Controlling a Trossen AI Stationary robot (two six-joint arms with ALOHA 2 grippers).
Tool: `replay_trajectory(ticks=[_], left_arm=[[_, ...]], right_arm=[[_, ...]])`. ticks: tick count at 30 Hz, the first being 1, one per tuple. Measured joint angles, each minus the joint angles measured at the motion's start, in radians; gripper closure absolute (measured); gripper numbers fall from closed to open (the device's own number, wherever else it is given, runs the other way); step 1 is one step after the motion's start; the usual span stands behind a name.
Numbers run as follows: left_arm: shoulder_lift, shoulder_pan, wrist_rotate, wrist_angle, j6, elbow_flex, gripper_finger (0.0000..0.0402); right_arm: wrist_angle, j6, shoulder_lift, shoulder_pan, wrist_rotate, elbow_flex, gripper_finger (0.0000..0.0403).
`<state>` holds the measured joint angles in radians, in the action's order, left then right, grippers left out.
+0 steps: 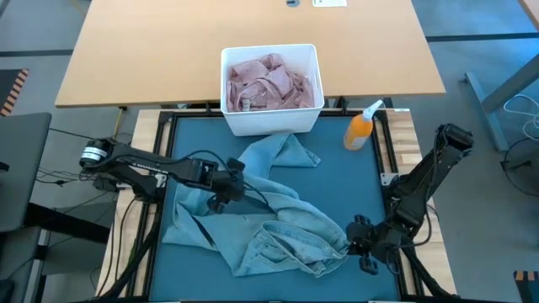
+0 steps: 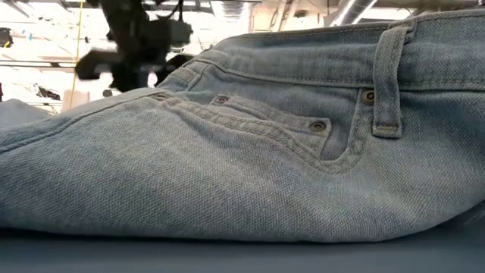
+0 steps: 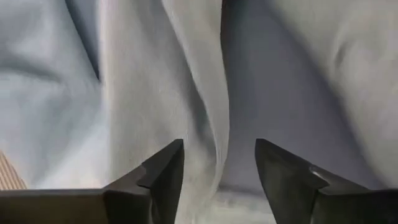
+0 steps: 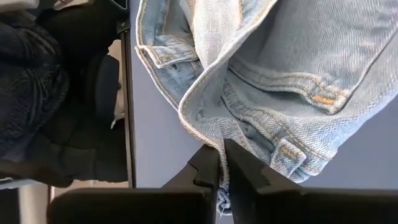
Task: Fold Laundry from Bin
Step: Fold the blue pants
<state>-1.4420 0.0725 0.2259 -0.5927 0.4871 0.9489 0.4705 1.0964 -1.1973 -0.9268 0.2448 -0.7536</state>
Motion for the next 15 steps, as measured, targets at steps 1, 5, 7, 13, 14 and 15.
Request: replay_trajectory(ticks=[1,5,7,13,14,15], left_arm=[[-0.001,-0.008,0.012,0.005,0.002,-0.013,0.0208],[0.001,-0.042,0.024,0.080,0.023,-0.077,0.0211],[-0.001,-0.053,0.053,0.114,0.048,-0.100,0.0214],[0.000,-0.081,0.069,0.157,0.110,-0.136,0.0240],[0.000,-0.086,0.070,0.163,0.112,-0.136,0.0250],[0.000,-0.090,0.072,0.169,0.112,-0.136,0.0263]], right_arm=[[0.000,0.011,0.000,0.000,-0.011,0.000,0.0352],[-0.001,0.043,0.000,0.000,-0.037,0.000,0.0348],[-0.002,0.063,0.000,0.000,-0.038,0.000,0.0348],[-0.025,0.160,0.000,0.000,-0.095,0.000,0.0347],[-0.035,0.175,0.000,0.000,-0.111,0.000,0.0347],[-0.049,0.189,0.000,0.000,-0.121,0.000,0.0347]])
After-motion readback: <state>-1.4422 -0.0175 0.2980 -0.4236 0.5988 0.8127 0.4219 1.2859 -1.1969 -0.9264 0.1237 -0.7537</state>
